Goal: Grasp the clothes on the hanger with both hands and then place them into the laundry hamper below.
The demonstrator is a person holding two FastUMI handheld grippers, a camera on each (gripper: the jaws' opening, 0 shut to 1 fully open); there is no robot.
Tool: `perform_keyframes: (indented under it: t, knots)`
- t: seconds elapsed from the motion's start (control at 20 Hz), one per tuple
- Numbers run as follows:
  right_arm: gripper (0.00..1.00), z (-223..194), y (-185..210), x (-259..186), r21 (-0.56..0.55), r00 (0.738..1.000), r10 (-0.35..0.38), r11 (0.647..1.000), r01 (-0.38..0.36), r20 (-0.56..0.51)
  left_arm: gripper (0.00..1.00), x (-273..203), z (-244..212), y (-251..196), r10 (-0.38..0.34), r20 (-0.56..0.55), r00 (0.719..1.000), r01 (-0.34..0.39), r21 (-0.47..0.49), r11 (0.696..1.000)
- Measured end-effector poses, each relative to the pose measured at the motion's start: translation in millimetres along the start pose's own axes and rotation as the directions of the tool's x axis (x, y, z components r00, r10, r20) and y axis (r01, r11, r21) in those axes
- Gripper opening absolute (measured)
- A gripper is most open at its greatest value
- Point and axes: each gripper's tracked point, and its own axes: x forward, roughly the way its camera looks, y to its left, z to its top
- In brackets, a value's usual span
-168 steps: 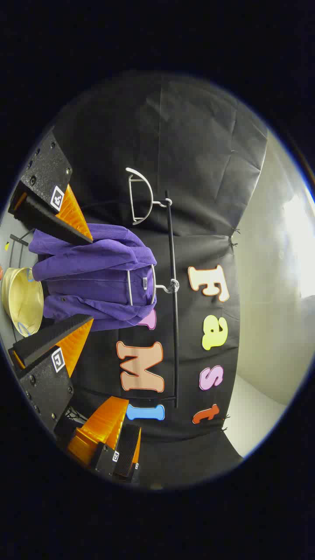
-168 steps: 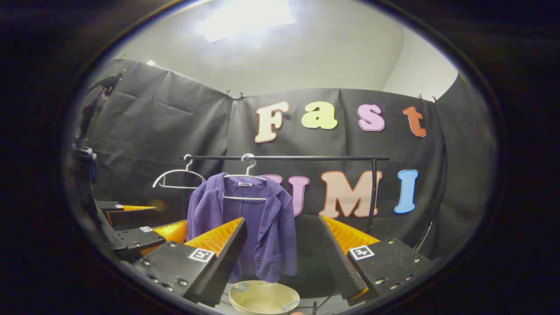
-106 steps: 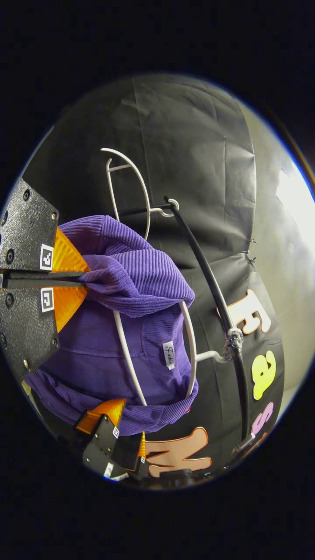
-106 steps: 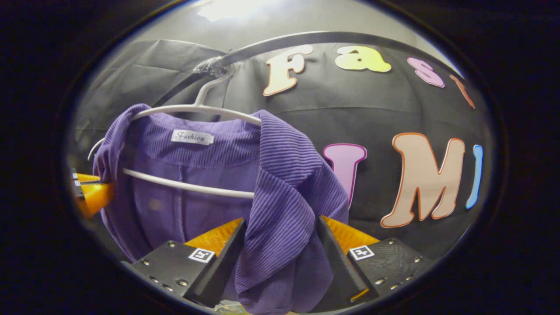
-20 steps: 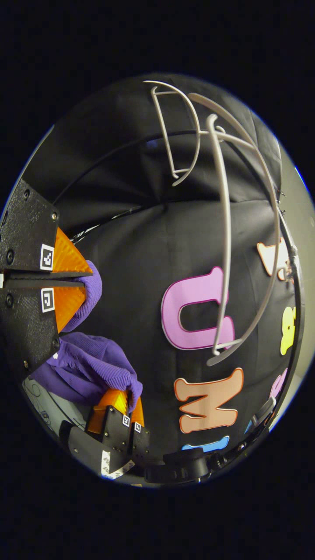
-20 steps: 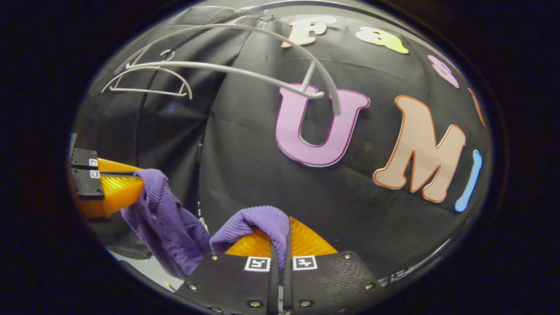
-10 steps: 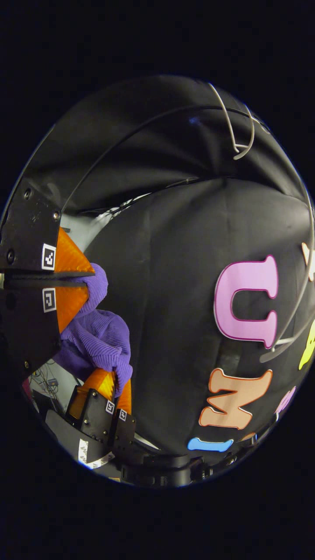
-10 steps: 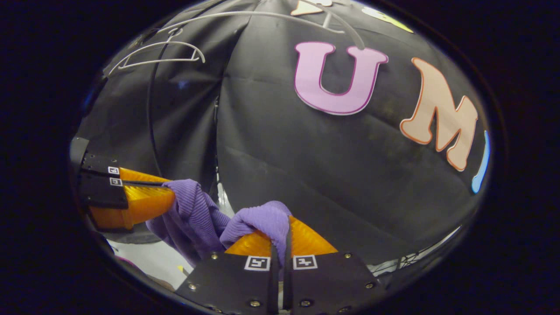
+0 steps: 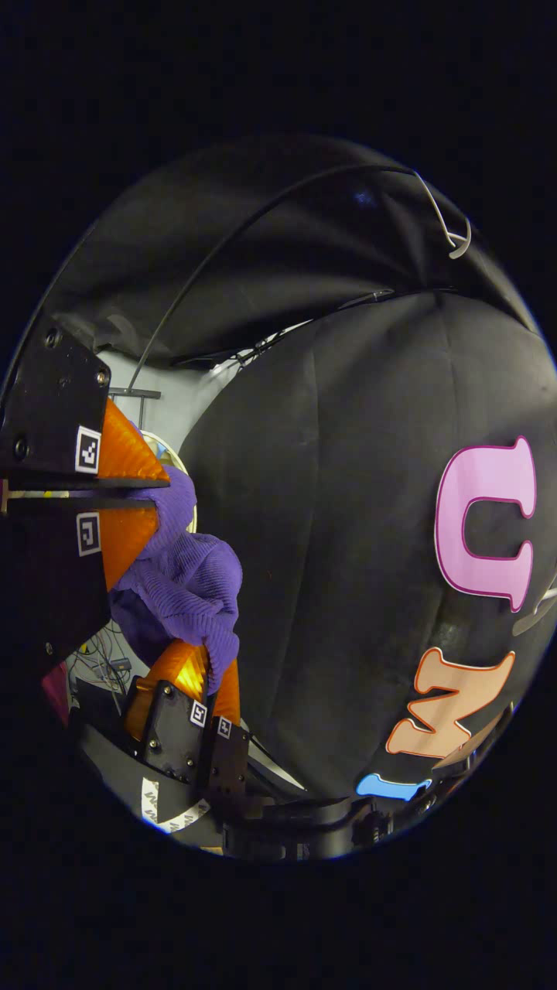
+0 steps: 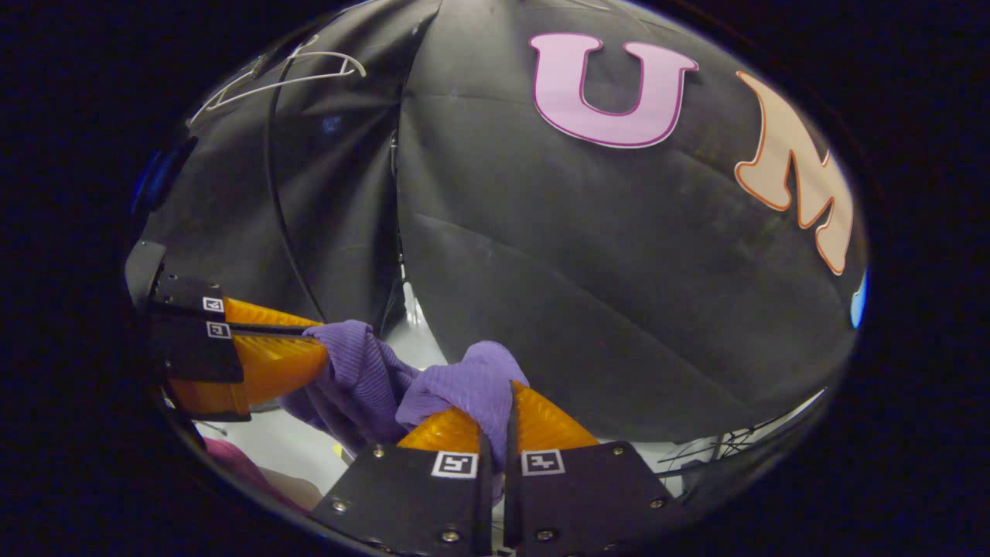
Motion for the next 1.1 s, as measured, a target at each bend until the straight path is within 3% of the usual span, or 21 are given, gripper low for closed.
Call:
perform_keyframes:
  t: [0.45, 0.5, 0.55, 0.75, 1.1]
  knots:
    - [0.11, -22, 2, 5, 0.007, 0.997, 0.015, 1.000, -0.015, -0.081, 0.11, 4, -11, -5, -0.011, -0.059, 0.998, 0.009, -0.034, 0.999]
    - [0.11, -25, 4, 6, 0.005, 0.995, 0.021, 1.000, -0.021, -0.095, 0.05, 3, -9, -4, -0.011, -0.056, 0.998, 0.009, -0.034, 0.999]
    - [0.12, -29, 4, 8, 0.002, 0.994, 0.024, 1.000, -0.024, -0.106, 0.12, 3, -6, -4, -0.009, -0.043, 0.999, 0.008, -0.027, 1.000]
    - [0.12, -43, 10, 6, 0.013, 0.989, 0.047, 0.999, -0.046, -0.139, 0.12, 2, -10, -4, -0.014, -0.042, 0.999, 0.013, -0.002, 1.000]
    - [0.12, -26, -1, 0, 0.019, 0.996, 0.033, 0.999, -0.031, -0.085, 0.13, 4, -12, -4, -0.013, -0.039, 0.999, 0.013, 0.003, 1.000]
